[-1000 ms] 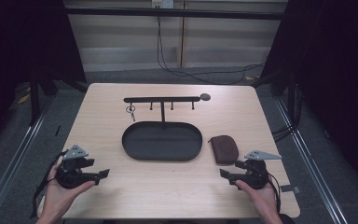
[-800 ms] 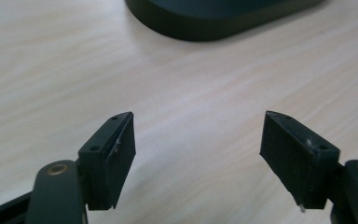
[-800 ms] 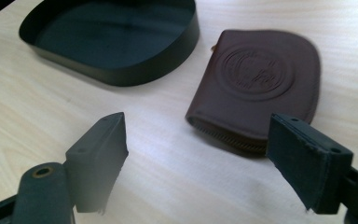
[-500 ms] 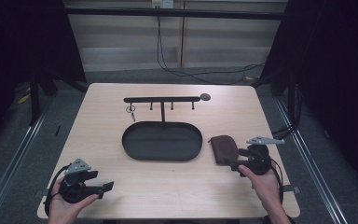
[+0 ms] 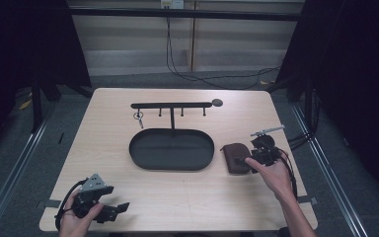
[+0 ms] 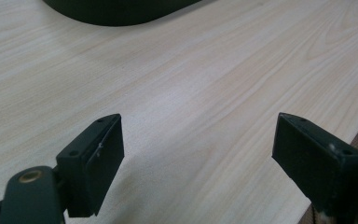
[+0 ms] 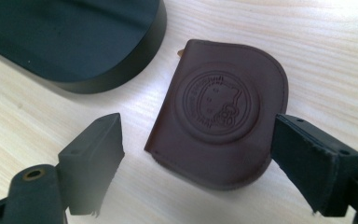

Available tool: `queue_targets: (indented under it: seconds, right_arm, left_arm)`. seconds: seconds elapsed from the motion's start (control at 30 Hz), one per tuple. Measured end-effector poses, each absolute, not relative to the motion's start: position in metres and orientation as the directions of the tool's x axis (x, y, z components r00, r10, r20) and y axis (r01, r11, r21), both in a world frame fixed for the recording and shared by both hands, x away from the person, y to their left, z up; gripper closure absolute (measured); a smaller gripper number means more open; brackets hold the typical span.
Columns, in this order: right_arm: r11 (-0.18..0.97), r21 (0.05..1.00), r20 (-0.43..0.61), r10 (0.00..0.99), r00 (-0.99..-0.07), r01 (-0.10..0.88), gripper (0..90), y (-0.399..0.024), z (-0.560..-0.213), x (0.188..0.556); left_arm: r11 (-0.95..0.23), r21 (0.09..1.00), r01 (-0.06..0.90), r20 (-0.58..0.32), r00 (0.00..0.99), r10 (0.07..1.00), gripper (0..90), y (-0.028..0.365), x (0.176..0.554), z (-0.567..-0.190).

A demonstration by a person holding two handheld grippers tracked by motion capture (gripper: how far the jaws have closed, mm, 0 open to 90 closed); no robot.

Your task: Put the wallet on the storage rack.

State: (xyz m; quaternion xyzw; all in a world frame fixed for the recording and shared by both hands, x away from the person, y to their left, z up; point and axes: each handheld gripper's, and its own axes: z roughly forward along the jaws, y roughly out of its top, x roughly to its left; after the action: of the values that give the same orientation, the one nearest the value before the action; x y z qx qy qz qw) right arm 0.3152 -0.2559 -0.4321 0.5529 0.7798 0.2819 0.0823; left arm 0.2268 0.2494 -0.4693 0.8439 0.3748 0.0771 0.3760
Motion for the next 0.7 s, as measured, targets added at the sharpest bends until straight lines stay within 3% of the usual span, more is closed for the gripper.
queue_targets:
  seconds: [0.43, 0.7]
  right_arm:
    - [0.271, 0.345, 0.145, 0.931, -0.336, 0.899, 24.2, -0.257, -0.442, 0.356]
    - [0.271, 0.274, 0.176, 0.929, -0.325, 0.923, 17.6, -0.254, -0.451, 0.374]
  left_arm:
    - [-0.454, 0.699, 0.552, -0.143, 0.73, 0.668, 16.5, 0.249, 0.228, -0.47]
    - [-0.456, 0.691, 0.561, -0.147, 0.726, 0.671, 16.5, 0.25, 0.231, -0.472]
